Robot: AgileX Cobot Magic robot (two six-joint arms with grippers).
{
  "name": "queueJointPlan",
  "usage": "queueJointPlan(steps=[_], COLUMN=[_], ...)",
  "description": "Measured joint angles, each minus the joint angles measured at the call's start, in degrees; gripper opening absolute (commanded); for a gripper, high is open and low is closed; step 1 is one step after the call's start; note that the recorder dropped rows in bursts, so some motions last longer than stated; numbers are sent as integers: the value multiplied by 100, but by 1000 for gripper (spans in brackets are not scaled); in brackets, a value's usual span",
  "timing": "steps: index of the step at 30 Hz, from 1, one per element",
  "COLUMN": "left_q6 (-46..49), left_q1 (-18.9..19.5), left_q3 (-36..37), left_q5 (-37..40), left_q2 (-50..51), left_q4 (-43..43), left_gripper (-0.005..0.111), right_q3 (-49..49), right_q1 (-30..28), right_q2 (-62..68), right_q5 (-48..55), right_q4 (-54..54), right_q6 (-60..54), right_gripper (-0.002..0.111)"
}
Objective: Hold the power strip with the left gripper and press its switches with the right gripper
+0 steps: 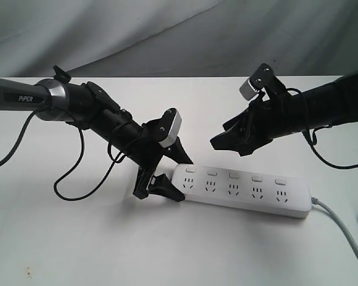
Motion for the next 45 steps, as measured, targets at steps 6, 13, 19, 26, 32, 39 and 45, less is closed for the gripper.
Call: queueJointPlan(steps=[6,13,19,26,32,39,45], left_q6=[0,0,0,0,0,0,0], left_q1=[0,0,0,0,0,0,0], left_q3=[0,0,0,0,0,0,0], left_q5=[0,0,0,0,0,0,0], left_q2=[0,0,0,0,0,0,0], left_q4=[0,0,0,0,0,0,0], left_gripper=[32,32,32,32,32,32,32], right_q3=[0,-15,-830,-1018,-1018,-1018,-1018], right_q1=[0,219,229,461,732,731,731], right_q2=[3,158,770,1122,1122,1122,1132], right_q5=[-57,-126,429,571,121,-146,-193], right_q4=[17,216,30,-262,-262,-274,-473], right_q6=[-168,-1141,-1026,-993,-1058,-1071,-1071], right_gripper=[58,58,58,58,58,58,58])
